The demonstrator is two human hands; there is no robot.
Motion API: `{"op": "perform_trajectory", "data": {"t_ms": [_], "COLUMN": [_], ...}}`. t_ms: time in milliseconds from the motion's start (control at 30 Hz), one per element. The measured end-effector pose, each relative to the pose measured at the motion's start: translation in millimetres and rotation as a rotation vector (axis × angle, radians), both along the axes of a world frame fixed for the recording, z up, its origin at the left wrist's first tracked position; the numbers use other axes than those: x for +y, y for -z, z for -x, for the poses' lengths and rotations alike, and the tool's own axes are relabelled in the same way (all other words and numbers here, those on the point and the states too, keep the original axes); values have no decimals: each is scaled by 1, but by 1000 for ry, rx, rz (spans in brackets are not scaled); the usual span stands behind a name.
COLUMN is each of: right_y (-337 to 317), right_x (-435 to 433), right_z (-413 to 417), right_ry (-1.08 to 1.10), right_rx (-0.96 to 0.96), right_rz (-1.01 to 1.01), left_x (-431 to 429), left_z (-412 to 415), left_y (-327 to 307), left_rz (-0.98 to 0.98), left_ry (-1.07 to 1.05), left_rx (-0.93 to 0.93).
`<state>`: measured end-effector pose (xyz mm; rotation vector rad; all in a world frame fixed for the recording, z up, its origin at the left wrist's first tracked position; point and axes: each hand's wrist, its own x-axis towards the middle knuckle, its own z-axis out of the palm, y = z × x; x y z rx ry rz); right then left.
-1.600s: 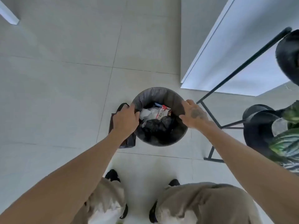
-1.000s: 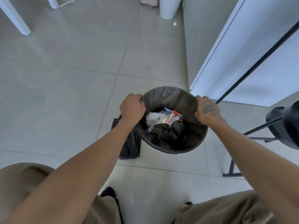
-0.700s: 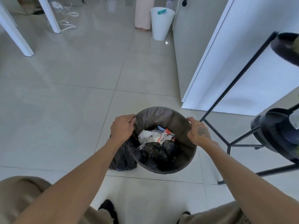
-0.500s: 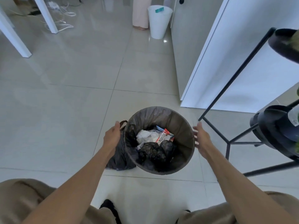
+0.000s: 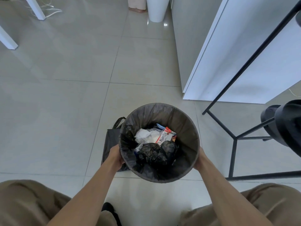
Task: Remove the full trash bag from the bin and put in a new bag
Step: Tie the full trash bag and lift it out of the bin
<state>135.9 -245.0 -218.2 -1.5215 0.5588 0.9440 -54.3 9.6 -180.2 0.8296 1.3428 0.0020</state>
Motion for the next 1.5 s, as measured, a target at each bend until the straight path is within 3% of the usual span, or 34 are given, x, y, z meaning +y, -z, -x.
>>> {"op": "perform_trajectory", "data": {"t_ms": [167, 267, 500, 600, 700, 800, 1000, 1133, 1367, 1500], "right_y": [-57, -64, -79, -88, -103, -116, -150, -175, -182, -192], "right_x": [15, 10, -8, -14, -17, -24, -31, -16, -4, 0], "right_z": [30, 34, 58, 61, 62, 58, 36, 33, 47, 55], "right_ry": [24, -50, -357, -448, -436, -373, -191, -99, -295, -339], "right_rx": [-57, -118, -33, -49, -121, -155, -150, -229, -533, -512], "right_rz": [103, 213, 256, 313, 380, 396, 200, 16, 119, -50], "left_x": [2, 4, 12, 17, 9, 1, -18, -34, -31, -33], "left_z": [11, 10, 13, 10, 11, 15, 36, 49, 59, 63], "left_y": [-12, -26, -53, -64, -76, -82, -88, -90, -93, -100], "left_rz": [54, 7, -130, -166, -326, -469, -621, -607, -552, -597], "left_ry": [17, -12, -138, -12, 175, 181, 115, 59, 83, 138], "left_rx": [-38, -37, -139, -186, -178, -151, 10, 28, 30, 11]}}
